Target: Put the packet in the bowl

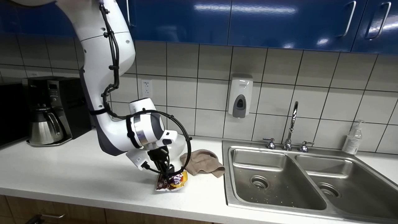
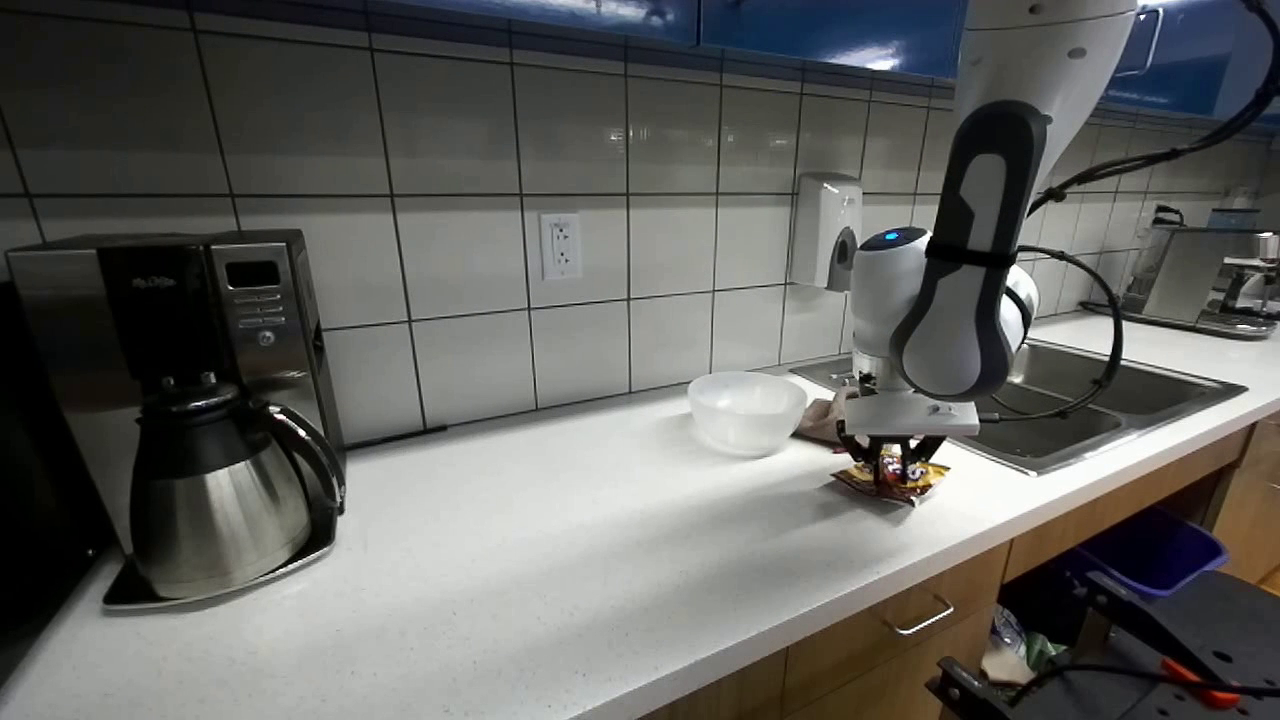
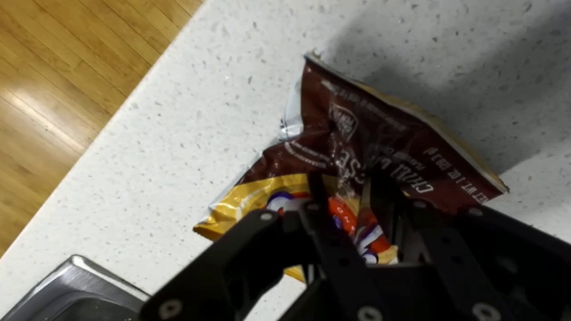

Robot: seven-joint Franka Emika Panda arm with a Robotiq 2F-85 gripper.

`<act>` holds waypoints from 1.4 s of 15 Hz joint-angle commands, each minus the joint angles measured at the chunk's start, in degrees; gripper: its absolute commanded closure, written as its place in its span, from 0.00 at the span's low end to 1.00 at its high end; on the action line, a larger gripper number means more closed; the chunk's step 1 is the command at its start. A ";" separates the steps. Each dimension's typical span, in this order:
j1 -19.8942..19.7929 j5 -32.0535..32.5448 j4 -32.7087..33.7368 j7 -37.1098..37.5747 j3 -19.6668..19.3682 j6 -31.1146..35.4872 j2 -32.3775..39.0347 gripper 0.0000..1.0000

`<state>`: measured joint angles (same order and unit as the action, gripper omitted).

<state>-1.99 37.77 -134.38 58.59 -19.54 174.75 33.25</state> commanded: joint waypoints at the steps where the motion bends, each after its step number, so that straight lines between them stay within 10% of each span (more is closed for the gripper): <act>1: 1.63 0.23 0.41 1.67 -1.60 1.15 0.60 0.97; 21: 13.07 2.43 -4.46 1.33 -11.73 0.22 -14.25 1.00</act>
<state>7.62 37.94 -135.97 58.62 -28.20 175.69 24.95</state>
